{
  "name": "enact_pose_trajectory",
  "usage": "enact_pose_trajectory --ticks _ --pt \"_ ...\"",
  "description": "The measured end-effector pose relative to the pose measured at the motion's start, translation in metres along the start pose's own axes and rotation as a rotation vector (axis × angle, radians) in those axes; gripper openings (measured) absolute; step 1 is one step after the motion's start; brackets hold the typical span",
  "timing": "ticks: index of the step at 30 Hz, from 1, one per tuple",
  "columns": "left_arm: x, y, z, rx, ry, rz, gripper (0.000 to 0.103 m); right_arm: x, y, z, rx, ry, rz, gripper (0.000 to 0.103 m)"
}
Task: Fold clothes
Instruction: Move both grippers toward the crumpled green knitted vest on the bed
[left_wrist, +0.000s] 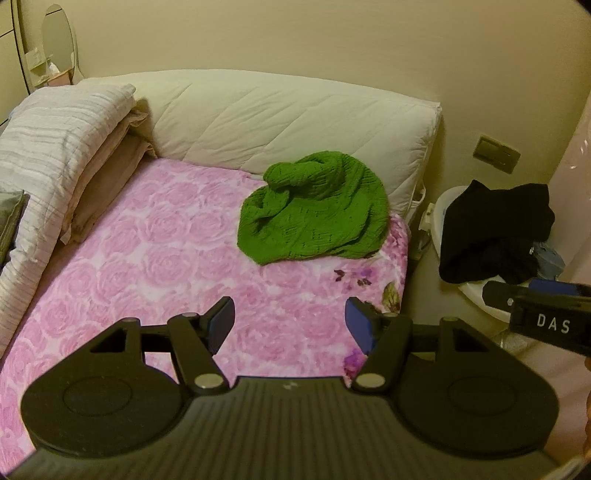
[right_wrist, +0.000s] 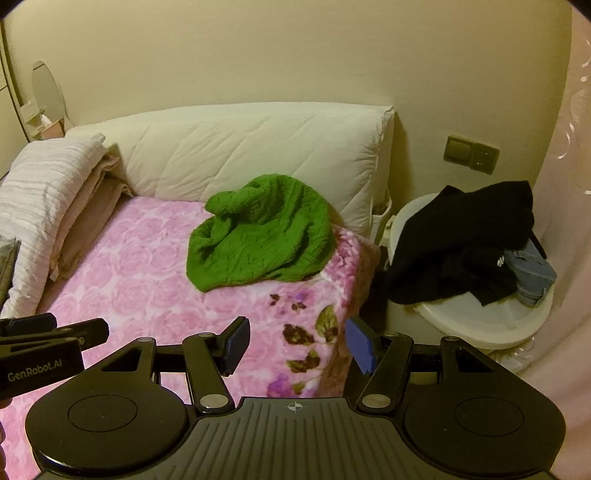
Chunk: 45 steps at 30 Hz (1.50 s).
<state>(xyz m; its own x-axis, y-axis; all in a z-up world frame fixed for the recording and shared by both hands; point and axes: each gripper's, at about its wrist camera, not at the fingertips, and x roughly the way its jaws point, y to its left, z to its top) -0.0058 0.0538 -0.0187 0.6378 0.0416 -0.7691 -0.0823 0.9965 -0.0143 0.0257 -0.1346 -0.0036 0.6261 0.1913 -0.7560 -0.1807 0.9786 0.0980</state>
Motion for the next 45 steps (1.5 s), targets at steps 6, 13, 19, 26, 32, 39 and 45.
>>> enact_pose_trajectory --ticks 6,13,19,26,32,39,45 --pt "0.002 0.003 0.000 -0.015 0.017 -0.004 0.063 0.003 0.004 0.003 -0.024 0.002 0.011 0.061" --pt "0.008 0.005 -0.001 -0.026 0.029 -0.003 0.063 0.012 0.005 0.003 -0.031 0.023 0.024 0.061" --pt "0.014 0.005 0.002 -0.032 0.032 -0.014 0.063 0.019 0.004 0.008 -0.030 0.031 0.025 0.061" --pt "0.031 0.009 0.009 -0.059 0.052 -0.021 0.063 0.035 0.004 0.016 -0.042 0.049 0.032 0.061" --pt "0.056 0.009 0.017 -0.088 0.082 -0.023 0.063 0.059 -0.003 0.025 -0.044 0.077 0.036 0.061" --pt "0.099 0.004 0.034 -0.101 0.116 -0.023 0.063 0.104 -0.019 0.041 -0.042 0.130 0.049 0.061" --pt "0.151 -0.006 0.053 -0.084 0.128 -0.012 0.063 0.157 -0.040 0.058 -0.025 0.191 0.058 0.061"
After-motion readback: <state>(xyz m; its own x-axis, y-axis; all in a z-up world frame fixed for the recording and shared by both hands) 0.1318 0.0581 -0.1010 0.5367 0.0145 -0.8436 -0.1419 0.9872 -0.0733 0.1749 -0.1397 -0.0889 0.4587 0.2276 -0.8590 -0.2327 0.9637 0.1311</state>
